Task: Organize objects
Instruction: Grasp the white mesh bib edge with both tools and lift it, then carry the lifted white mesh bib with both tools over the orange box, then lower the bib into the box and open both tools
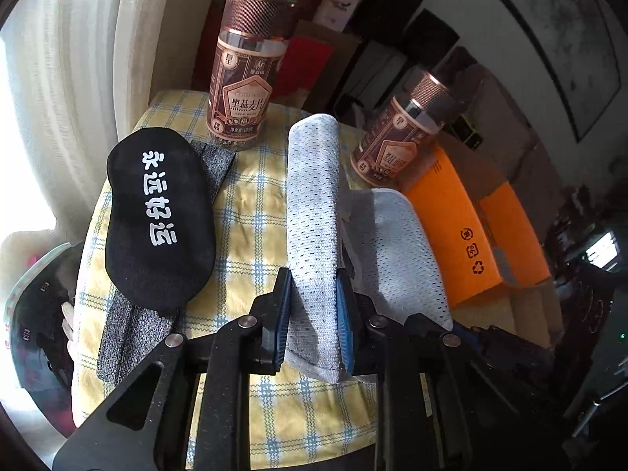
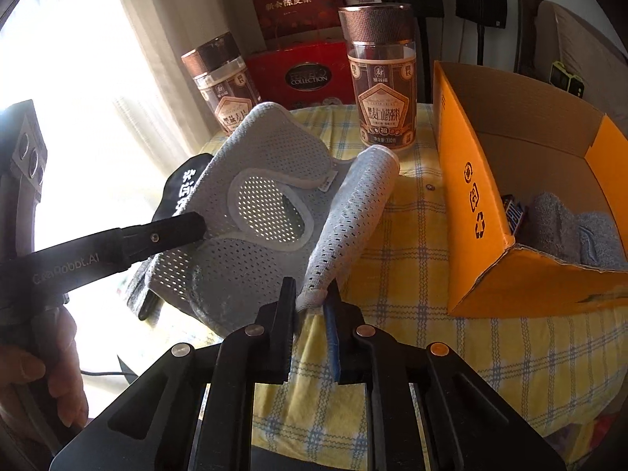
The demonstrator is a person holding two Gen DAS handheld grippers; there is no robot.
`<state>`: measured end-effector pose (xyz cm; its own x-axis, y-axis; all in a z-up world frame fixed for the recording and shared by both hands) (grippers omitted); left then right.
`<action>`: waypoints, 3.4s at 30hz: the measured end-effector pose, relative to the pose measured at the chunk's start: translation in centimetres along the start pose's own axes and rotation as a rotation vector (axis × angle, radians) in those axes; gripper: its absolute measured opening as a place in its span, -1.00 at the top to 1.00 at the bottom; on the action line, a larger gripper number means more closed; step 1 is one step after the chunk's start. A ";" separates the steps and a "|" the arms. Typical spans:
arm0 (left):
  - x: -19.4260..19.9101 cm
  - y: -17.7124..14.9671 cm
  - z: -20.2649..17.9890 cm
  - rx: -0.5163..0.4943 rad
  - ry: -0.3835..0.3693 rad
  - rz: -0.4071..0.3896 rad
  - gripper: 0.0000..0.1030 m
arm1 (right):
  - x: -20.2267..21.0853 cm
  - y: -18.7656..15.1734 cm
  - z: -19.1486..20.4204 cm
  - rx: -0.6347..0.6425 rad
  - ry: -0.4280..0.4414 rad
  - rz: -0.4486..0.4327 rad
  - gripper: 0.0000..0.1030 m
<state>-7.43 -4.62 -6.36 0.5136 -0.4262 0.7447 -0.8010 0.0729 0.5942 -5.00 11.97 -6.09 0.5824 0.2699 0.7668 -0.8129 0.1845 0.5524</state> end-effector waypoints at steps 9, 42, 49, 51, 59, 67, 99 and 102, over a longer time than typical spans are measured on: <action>3.4 1.7 -2.8 -0.035 -0.073 -0.065 0.62 | 4.5 0.6 0.5 0.048 0.044 -0.044 0.79; -2.2 8.8 -19.7 -0.196 -0.227 -0.085 0.62 | 14.5 7.2 -12.3 -0.074 -0.162 -0.225 0.85; -6.2 9.8 -22.9 -0.201 -0.258 -0.041 0.62 | 14.8 8.8 -16.9 -0.133 -0.228 -0.248 0.86; -7.4 9.9 -23.5 -0.194 -0.264 -0.032 0.62 | 14.7 9.0 -18.1 -0.143 -0.248 -0.249 0.87; -11.1 10.3 -25.1 -0.199 -0.252 0.002 0.62 | 13.3 10.5 -21.8 -0.156 -0.314 -0.242 0.87; -14.2 11.4 -26.6 -0.196 -0.247 0.025 0.62 | 12.2 11.8 -24.3 -0.175 -0.346 -0.258 0.87; -12.2 9.0 -25.3 -0.329 -0.113 0.129 -0.37 | 11.4 11.0 -25.0 -0.133 -0.446 -0.211 -0.05; -10.9 8.9 -24.9 -0.354 -0.082 0.105 -0.54 | 12.0 10.9 -23.7 -0.123 -0.421 -0.216 -0.23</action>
<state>-12.47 23.08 -1.61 0.3963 -0.4695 0.7890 -0.6848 0.4212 0.5946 -7.00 39.66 1.37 0.6700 -0.1875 0.7183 -0.6530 0.3112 0.6904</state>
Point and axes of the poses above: each gripper's, at about its wrist camera, not at the fingertips, and x roughly against the way its jaws point, z to its left, y to its top, the point moved 2 cm from there along -x, roughly the way its jaws point, and after that the axes turned 12 degrees about -x, right-handed, at the moved point
